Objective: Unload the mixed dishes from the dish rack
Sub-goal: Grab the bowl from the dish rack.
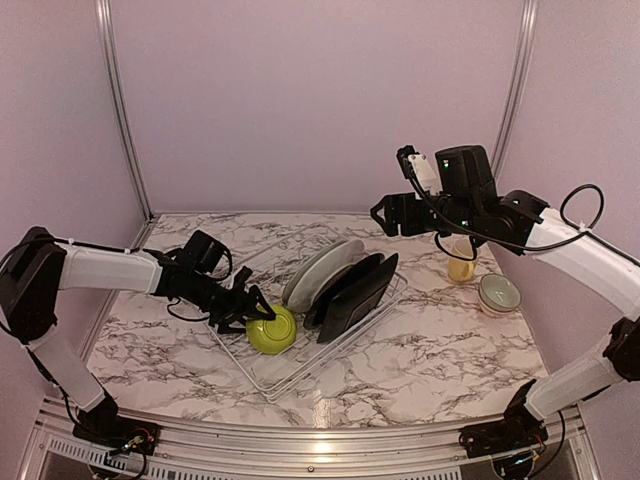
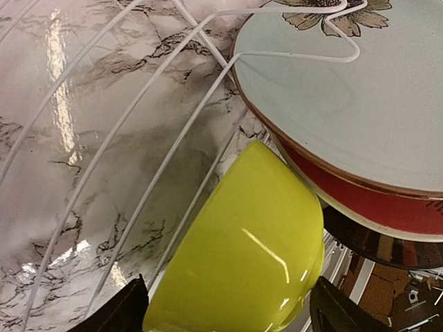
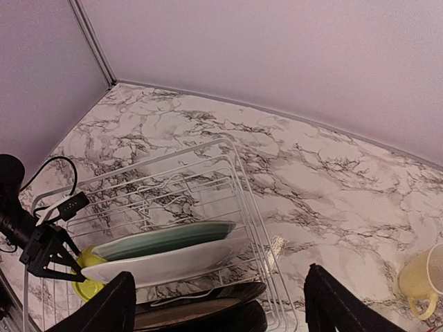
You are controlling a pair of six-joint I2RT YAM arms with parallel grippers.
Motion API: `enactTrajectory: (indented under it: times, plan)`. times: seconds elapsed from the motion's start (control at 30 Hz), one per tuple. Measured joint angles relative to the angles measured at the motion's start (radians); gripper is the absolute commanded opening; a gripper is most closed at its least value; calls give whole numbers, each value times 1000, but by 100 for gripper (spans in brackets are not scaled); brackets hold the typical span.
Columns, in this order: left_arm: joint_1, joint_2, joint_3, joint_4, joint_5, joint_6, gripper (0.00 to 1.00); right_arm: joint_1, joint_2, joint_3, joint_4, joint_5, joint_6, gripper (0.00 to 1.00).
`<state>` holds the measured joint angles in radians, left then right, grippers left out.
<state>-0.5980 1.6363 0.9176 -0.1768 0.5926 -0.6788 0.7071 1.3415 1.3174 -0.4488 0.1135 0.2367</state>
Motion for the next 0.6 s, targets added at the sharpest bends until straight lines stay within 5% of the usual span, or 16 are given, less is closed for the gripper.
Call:
enactTrajectory:
  times: [0.6]
  plan:
    - [-10,-24,-97,344,166,-151,70,0,8,0,3,-21,0,80]
